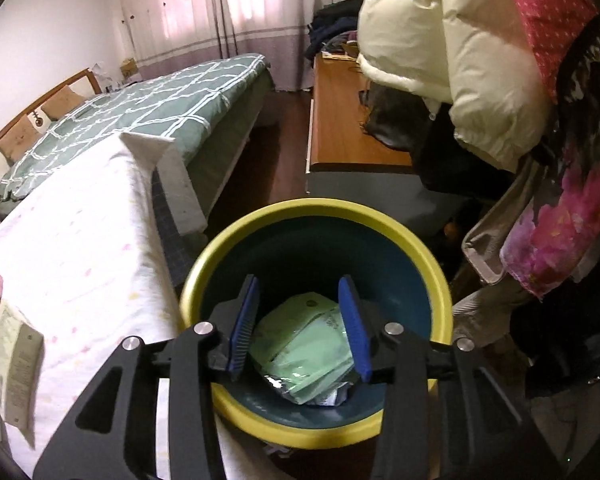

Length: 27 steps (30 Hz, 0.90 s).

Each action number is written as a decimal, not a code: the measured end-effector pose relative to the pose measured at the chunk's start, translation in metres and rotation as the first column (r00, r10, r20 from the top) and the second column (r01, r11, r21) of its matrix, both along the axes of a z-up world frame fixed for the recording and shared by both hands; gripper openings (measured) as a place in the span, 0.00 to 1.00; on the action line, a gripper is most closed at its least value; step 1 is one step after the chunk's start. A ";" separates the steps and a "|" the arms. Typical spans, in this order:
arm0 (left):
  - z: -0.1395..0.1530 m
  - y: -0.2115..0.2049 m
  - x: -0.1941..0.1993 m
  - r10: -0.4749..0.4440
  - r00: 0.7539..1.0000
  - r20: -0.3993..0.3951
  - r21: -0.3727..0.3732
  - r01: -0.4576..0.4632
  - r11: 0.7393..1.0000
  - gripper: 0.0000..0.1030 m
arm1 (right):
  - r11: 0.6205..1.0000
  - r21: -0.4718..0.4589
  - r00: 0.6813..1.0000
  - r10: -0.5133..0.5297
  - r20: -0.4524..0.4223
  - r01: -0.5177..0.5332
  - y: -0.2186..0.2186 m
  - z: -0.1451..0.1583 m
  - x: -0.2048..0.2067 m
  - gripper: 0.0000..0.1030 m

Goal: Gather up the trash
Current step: 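Grasp the green-white plastic bottle with the left tool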

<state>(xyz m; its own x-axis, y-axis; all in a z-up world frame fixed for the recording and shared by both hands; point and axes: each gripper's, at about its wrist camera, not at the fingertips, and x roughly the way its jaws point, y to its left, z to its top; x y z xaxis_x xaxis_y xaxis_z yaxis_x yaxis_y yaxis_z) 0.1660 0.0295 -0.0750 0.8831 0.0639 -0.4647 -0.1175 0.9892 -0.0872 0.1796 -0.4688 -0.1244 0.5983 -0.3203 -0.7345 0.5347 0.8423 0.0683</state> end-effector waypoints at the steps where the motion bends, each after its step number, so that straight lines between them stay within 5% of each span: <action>1: 0.001 -0.002 0.000 -0.022 1.000 -0.003 -0.009 0.022 1.000 0.95 | 1.000 0.002 1.000 0.003 0.001 -0.003 0.002 0.000 0.001 0.39; 10: -0.004 -0.037 -0.020 -0.294 0.949 -0.113 -0.169 0.273 0.947 0.95 | 0.999 0.005 0.999 0.034 0.035 -0.034 0.010 0.012 -0.007 0.42; 20: -0.020 -0.067 -0.039 -0.401 0.892 -0.208 -0.061 0.398 0.916 0.93 | 0.997 0.028 0.996 0.074 0.051 -0.076 0.018 0.015 -0.009 0.42; 27: -0.033 -0.069 -0.027 -0.445 0.853 -0.274 -0.077 0.442 0.894 0.72 | 0.996 0.032 0.995 0.084 0.055 -0.085 0.022 0.015 -0.009 0.42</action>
